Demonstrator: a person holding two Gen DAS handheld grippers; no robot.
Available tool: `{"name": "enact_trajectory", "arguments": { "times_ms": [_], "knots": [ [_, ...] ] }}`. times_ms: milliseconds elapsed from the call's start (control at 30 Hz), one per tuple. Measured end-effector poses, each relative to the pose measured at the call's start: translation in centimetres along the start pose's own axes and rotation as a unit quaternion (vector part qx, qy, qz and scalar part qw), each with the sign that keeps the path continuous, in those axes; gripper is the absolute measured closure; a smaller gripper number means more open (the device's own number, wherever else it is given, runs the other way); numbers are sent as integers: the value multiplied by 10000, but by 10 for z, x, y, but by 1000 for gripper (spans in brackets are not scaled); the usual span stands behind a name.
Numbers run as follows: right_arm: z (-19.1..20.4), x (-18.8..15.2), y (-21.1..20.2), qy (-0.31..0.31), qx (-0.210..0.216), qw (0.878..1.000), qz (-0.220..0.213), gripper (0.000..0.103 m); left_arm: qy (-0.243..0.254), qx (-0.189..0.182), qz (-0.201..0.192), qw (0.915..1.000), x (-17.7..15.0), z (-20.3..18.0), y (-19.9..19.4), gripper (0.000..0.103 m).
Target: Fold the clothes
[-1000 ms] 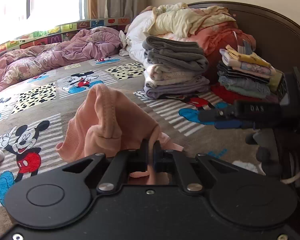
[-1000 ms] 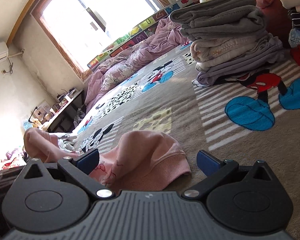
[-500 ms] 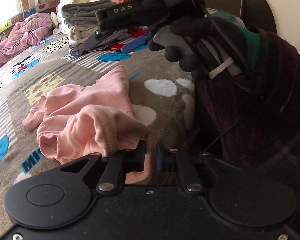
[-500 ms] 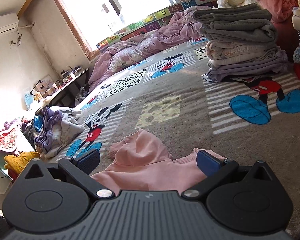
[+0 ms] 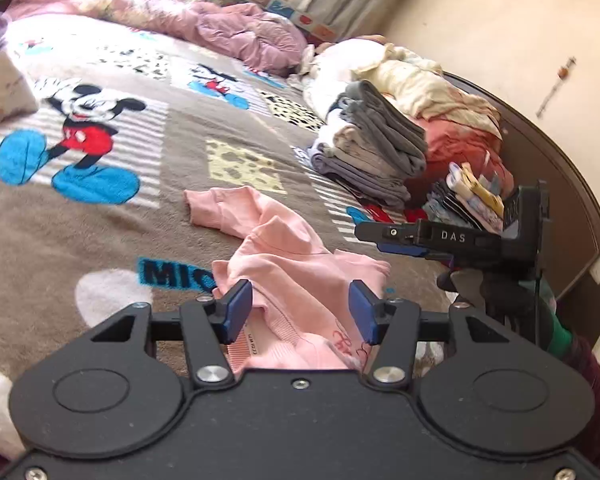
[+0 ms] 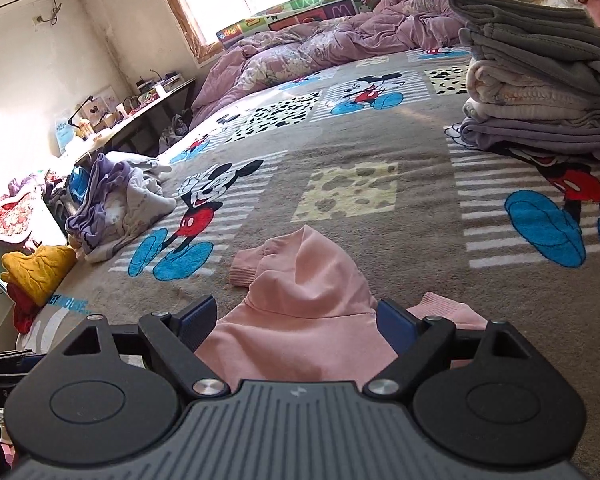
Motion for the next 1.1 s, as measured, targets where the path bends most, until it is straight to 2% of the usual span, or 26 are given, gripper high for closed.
{"name": "enact_trajectory", "arguments": {
  "times_ms": [100, 233, 333, 367, 400, 433, 500, 600, 767, 933, 1100],
  "knots": [
    [20, 13, 33, -385, -388, 9981, 291, 16, -553, -70, -132, 9984, 2, 19, -6, 51],
    [32, 25, 80, -583, -770, 9925, 743, 17, -1219, 229, -56, 9923, -4, 40, -5, 47],
    [34, 29, 112, -684, -1013, 9866, 1084, 27, -1390, 260, 134, 9899, -14, 48, 7, 45],
    [35, 30, 122, -701, -1064, 9848, 1183, 43, -1450, 226, 186, 9890, -18, 52, 11, 45],
    [33, 30, 127, -649, -1002, 9852, 1228, 71, -1455, 193, 228, 9889, -20, 52, 14, 44],
    [31, 29, 130, -573, -924, 9860, 1263, 81, -1460, 161, 271, 9888, -22, 53, 18, 44],
    [26, 25, 128, -417, -697, 9886, 1266, 91, -1452, 134, 331, 9888, -26, 54, 22, 44],
    [22, 21, 108, -341, -491, 9923, 1085, 96, -1550, 63, 395, 9871, -30, 59, 28, 43],
    [5, 22, 48, -1, -209, 9987, 455, 96, -1622, -94, 447, 9857, -34, 60, 33, 43],
    [-39, 8, -17, 510, -311, 9981, -151, 96, -1523, -260, 347, 9874, -32, 53, 29, 42],
    [-96, -25, -57, 1265, -599, 9896, -334, 96, -1679, -211, 303, 9851, -25, 58, 33, 42]
  ]
}}
Point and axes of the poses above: each gripper's, at about its wrist camera, not at the fingertips, and y roughly the way its jaws point, z to its left, x to its top, the point moved 3 cm from there along y, roughly the way its jaws point, and after that the axes turned 8 degrees about z, right-handed, at the moved point
